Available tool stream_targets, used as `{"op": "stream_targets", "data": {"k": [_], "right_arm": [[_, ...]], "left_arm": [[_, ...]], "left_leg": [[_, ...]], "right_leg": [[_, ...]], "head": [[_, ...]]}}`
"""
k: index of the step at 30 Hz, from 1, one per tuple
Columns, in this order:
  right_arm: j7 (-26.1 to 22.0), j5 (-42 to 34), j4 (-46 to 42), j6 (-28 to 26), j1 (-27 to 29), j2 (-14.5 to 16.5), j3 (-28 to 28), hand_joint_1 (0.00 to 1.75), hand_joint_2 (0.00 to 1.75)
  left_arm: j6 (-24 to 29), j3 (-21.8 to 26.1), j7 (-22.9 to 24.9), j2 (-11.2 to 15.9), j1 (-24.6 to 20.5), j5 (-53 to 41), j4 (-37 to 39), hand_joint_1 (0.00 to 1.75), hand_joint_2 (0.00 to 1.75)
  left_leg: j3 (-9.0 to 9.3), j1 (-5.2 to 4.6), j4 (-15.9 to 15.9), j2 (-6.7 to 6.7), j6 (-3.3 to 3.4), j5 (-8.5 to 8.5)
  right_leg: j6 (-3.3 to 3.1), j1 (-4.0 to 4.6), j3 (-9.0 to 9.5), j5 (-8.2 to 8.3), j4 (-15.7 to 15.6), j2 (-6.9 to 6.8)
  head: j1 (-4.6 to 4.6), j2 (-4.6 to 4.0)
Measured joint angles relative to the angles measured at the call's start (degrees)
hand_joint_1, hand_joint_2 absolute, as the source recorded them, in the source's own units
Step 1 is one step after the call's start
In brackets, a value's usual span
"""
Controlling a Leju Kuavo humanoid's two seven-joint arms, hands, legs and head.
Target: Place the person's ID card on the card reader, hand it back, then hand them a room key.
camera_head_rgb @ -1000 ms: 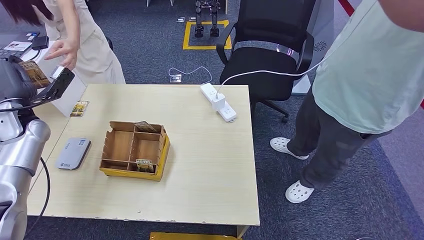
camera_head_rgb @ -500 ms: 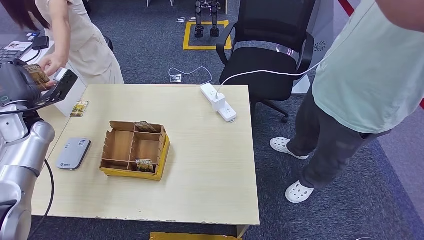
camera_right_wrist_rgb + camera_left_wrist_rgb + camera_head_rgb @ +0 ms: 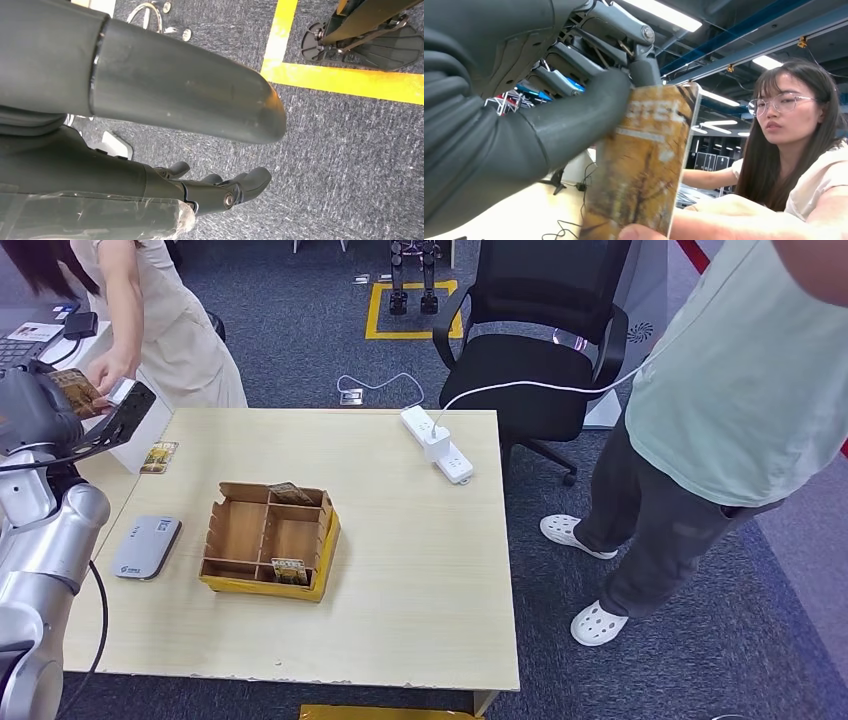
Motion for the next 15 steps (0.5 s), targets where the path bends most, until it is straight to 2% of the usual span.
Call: {"op": "stream_targets", "data": {"k": [7,15], "right_arm": [[0.02,0.07,0.0,0.0,0.01,0.02,0.0,0.0,0.0],[0.01,0.0,0.0,0.04,0.2,0.02,-0.1,0.0,0.0]], "left_arm": [[-0.42,0.04,0.65,0.65,0.19,-0.57,0.1,0.0,1.75],[-1.26,0.82,2.3,5.66,1.59,-1.28,3.27,0.0,1.75]], "left_leg": [[0.0,0.0,0.0,0.01,0.0,0.0],[0.0,0.02,-0.03,0.1,-0.02,-0.01]], "right_leg": [[0.0,0.0,0.0,0.0,0.01,0.01],[-0.02,0.01,-0.03,-0.02,0.04,0.12]], "head": [[0.0,0.0],[-0.02,0.0]]}}
